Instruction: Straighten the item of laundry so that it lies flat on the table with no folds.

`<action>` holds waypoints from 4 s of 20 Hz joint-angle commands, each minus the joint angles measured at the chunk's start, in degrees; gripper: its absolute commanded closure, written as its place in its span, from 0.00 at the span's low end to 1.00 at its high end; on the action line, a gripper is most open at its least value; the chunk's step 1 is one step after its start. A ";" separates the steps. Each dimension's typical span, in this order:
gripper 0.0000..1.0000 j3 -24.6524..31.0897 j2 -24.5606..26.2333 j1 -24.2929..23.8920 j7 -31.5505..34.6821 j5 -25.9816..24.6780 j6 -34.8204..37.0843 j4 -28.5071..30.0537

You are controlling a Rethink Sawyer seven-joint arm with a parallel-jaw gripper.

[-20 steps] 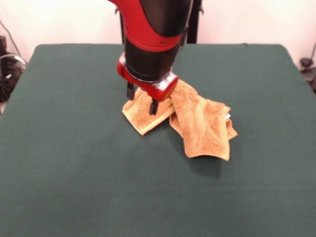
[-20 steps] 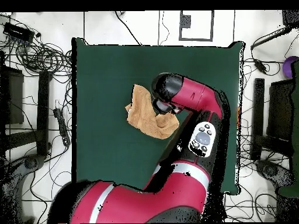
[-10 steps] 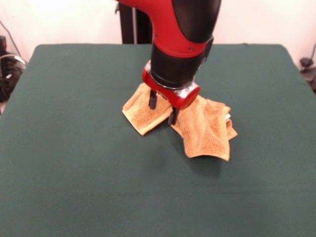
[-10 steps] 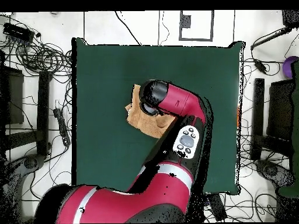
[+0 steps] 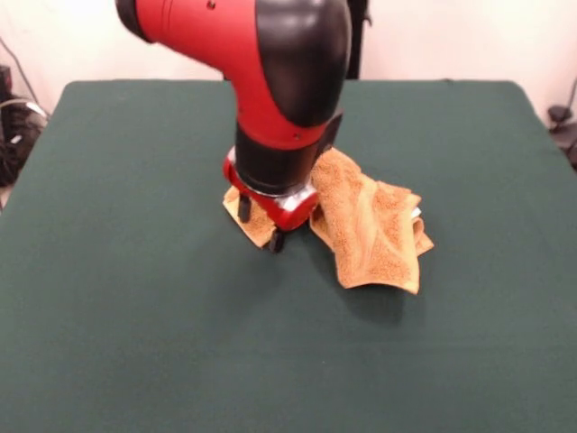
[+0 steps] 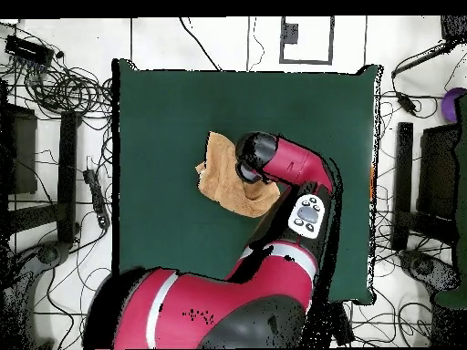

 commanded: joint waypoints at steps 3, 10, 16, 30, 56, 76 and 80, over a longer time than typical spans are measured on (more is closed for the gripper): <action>0.00 9.91 3.71 -0.62 3.42 -0.59 -0.05 -0.03; 0.00 14.23 8.23 -1.89 8.16 3.10 -7.68 0.53; 0.00 14.34 8.04 -1.70 9.90 3.62 -9.67 1.68; 0.00 10.26 2.25 1.93 13.69 3.94 -2.29 5.08; 0.00 13.27 -3.33 0.23 9.34 4.32 -5.31 15.50; 0.00 15.71 5.08 -0.17 9.30 2.69 -23.05 9.88; 0.00 16.12 5.63 -0.52 9.10 2.82 -23.24 9.52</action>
